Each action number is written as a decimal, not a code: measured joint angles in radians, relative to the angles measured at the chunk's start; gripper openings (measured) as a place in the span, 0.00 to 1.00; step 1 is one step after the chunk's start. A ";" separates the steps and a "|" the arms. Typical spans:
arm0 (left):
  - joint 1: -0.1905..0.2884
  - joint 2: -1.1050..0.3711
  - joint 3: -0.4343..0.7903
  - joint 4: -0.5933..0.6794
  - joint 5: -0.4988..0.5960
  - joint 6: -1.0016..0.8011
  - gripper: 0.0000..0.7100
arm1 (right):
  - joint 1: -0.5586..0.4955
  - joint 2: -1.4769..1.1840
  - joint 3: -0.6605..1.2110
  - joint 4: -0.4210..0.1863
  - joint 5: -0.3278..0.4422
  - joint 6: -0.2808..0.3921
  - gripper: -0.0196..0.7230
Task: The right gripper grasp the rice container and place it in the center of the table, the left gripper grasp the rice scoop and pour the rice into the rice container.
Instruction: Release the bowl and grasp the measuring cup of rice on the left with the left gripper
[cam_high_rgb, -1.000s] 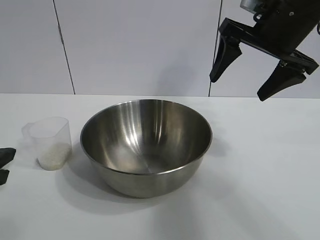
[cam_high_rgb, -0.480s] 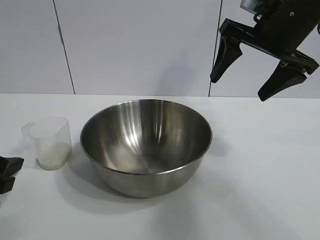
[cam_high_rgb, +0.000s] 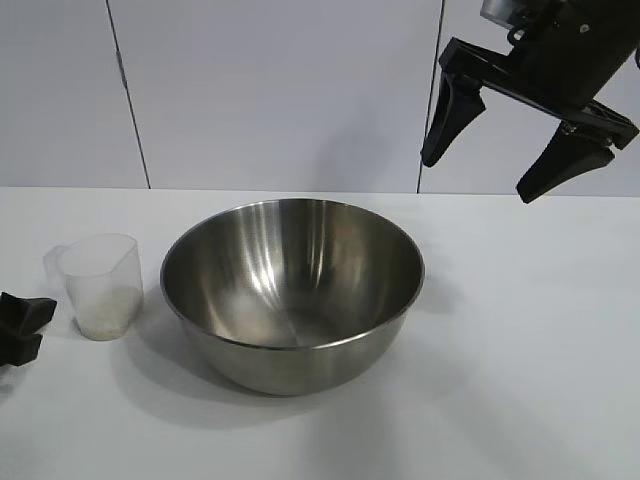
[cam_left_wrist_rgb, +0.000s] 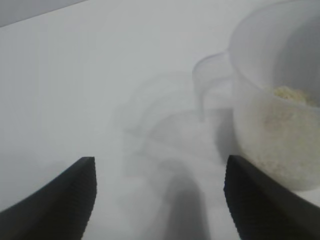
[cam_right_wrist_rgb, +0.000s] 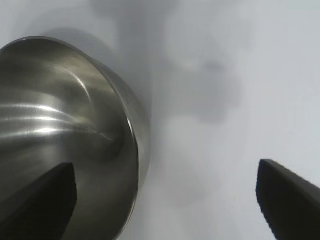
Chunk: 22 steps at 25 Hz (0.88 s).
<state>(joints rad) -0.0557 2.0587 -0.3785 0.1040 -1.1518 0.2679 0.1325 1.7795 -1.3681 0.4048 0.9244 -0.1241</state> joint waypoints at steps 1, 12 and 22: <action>0.000 0.000 -0.006 -0.005 0.000 0.000 0.73 | 0.000 0.000 0.000 0.000 0.001 0.000 0.94; 0.000 0.003 -0.042 -0.011 0.000 0.000 0.73 | 0.000 0.000 0.000 -0.001 0.003 0.000 0.94; 0.000 0.096 -0.093 0.035 0.000 -0.067 0.73 | 0.000 0.000 0.000 -0.001 0.003 0.000 0.94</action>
<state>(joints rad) -0.0557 2.1551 -0.4715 0.1389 -1.1517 0.2012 0.1325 1.7795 -1.3681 0.4041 0.9274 -0.1241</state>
